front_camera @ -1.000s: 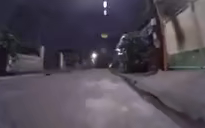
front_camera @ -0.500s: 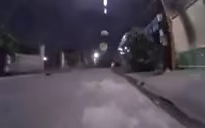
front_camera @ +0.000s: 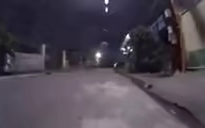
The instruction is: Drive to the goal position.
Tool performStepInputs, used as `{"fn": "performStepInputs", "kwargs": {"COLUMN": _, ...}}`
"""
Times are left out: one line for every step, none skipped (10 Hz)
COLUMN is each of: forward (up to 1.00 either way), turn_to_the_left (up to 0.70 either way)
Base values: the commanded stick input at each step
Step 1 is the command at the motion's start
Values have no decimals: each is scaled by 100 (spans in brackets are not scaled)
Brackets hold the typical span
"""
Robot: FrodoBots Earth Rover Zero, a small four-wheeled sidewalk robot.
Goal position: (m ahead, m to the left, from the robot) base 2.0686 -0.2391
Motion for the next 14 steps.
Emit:
{"fn": "performStepInputs", "kwargs": {"forward": 70, "turn_to_the_left": 0}}
{"fn": "performStepInputs", "kwargs": {"forward": 70, "turn_to_the_left": -5}}
{"fn": "performStepInputs", "kwargs": {"forward": 70, "turn_to_the_left": -29}}
{"fn": "performStepInputs", "kwargs": {"forward": 70, "turn_to_the_left": -4}}
{"fn": "performStepInputs", "kwargs": {"forward": 70, "turn_to_the_left": 0}}
{"fn": "performStepInputs", "kwargs": {"forward": 70, "turn_to_the_left": 0}}
{"fn": "performStepInputs", "kwargs": {"forward": 70, "turn_to_the_left": 0}}
{"fn": "performStepInputs", "kwargs": {"forward": 70, "turn_to_the_left": 0}}
{"fn": "performStepInputs", "kwargs": {"forward": 70, "turn_to_the_left": 0}}
{"fn": "performStepInputs", "kwargs": {"forward": 70, "turn_to_the_left": 0}}
{"fn": "performStepInputs", "kwargs": {"forward": 70, "turn_to_the_left": 0}}
{"fn": "performStepInputs", "kwargs": {"forward": 70, "turn_to_the_left": 0}}
{"fn": "performStepInputs", "kwargs": {"forward": 70, "turn_to_the_left": 0}}
{"fn": "performStepInputs", "kwargs": {"forward": 70, "turn_to_the_left": 0}}
